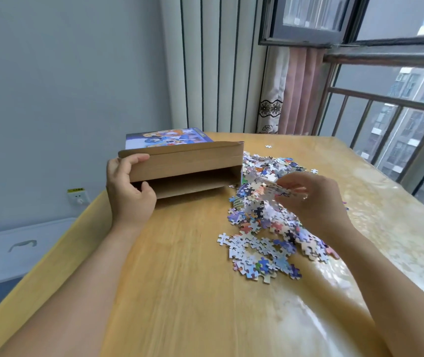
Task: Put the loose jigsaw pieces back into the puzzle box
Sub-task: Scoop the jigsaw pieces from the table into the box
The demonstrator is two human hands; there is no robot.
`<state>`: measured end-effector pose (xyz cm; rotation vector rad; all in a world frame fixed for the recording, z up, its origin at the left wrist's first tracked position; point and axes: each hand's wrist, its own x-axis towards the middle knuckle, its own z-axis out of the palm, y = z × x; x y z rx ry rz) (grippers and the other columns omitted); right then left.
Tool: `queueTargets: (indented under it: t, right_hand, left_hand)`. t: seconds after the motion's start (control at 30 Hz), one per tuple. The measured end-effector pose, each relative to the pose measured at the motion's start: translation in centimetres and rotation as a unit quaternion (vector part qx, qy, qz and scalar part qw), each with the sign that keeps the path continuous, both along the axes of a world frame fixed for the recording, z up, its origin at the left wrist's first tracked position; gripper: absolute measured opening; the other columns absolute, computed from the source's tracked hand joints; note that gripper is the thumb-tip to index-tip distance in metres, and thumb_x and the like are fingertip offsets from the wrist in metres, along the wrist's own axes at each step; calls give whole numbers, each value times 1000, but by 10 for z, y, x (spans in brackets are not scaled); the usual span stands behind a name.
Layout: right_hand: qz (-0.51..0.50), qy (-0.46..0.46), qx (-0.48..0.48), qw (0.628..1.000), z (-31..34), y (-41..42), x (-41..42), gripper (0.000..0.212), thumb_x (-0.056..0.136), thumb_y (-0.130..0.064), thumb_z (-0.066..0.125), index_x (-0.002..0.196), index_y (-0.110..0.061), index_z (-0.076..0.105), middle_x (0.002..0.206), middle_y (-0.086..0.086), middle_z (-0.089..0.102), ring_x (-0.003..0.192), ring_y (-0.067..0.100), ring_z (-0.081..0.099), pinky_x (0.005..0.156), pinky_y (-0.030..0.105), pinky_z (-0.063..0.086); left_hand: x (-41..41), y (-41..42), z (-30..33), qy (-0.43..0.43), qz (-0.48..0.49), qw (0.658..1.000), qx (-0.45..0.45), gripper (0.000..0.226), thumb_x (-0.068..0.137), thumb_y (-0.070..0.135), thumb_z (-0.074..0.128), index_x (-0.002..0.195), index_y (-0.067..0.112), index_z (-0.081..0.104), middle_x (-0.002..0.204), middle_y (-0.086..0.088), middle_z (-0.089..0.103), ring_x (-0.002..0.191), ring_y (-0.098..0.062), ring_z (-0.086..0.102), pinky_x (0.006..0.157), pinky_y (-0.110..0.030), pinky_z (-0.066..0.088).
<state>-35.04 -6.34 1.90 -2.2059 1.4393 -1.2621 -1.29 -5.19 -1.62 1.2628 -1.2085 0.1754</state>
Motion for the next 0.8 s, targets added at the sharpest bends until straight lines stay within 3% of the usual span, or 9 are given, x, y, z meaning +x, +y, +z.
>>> queueTargets:
  t: [0.17,0.27,0.37,0.47,0.6,0.8]
  right_hand:
    - [64,32,-129,989,9,12,19,25,78,-2,84,99,-13,77,92,-2,73,79,12,69,74,23,56]
    - [124,138,-188,964,11,4,46,25,82,-2,80,104,-13,76,99,-1,71,89,16,66,81,30,56]
    - [154,222,-246,931,16,-15,79,20,88,-5,74,106,-12,74,100,1,69,91,23,62,79,34,53]
    - [153,268,-295,905,18,-37,109,18,86,0,69,102,-9,71,96,4,67,87,28,59,74,40,52]
    - [157,320,-307,882,16,-59,134,20,83,-2,72,100,-12,70,94,3,64,86,28,58,75,41,53]
    - [133,330,-357,863,-6,-66,138,13,88,-5,66,97,-11,71,92,4,68,83,28,62,74,39,52]
  left_hand:
    - [-4,0,3,1,-12,1000,2,71,65,-21,45,120,19,67,110,7,46,92,-17,56,60,-27,47]
    - [-5,1,8,5,-20,1000,-12,74,64,-22,42,119,19,68,110,10,45,99,-14,57,66,-34,51]
    - [-6,4,13,15,-18,1000,-13,75,62,-22,39,118,18,68,108,8,47,95,2,53,57,-30,45]
    - [-3,5,16,17,-20,999,-25,75,60,-21,38,117,17,68,108,5,49,93,3,53,52,-23,39]
    - [0,5,22,21,-21,999,-34,75,58,-20,39,117,16,68,109,1,53,98,-3,55,55,-15,39]
    - [-1,7,28,42,-29,998,-29,76,57,-19,40,117,17,70,104,6,52,96,3,54,61,-9,37]
